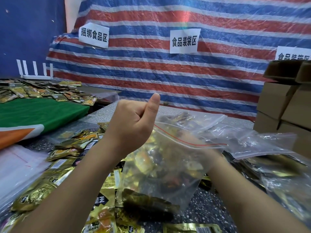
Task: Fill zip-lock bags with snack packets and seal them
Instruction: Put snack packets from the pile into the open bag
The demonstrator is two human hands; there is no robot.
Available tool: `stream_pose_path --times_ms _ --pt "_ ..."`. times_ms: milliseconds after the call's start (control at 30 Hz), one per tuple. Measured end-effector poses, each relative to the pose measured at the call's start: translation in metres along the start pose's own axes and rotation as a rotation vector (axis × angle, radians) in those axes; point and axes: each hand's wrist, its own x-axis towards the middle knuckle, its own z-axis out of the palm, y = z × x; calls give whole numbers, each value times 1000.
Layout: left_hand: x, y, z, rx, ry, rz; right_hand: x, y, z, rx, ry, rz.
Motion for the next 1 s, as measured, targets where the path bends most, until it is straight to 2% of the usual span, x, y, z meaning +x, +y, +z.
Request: stream_pose_path --times_ms 67,133,200,333,400,567,733,800,900,1000 --pt "0 -1 1 9 -6 2 -5 -11 -11 142 96 -26" --pt "0 -2 2 27 -14 7 -18 -27 -29 540 151 -29" --pt "0 -2 2 39 -17 10 -34 -42 -45 934 106 -98" --pt "0 -1 2 50 -6 6 -73 -66 -64 1056 -2 -342" --pt "-1 -1 3 51 -4 5 -84 -74 -66 977 -19 -426" --pt "-1 -2 3 26 14 -55 -100 -79 -63 713 67 -495" --pt "-1 -2 3 21 25 -81 -105 -72 -61 557 98 -542" --pt "-1 -2 3 19 28 -82 -107 -72 -62 382 61 -544" --pt "-1 -3 3 28 37 -89 -109 -70 -60 116 -83 -465" --pt "-2 -3 5 52 48 -73 -110 -70 -56 -9 -112 -450"
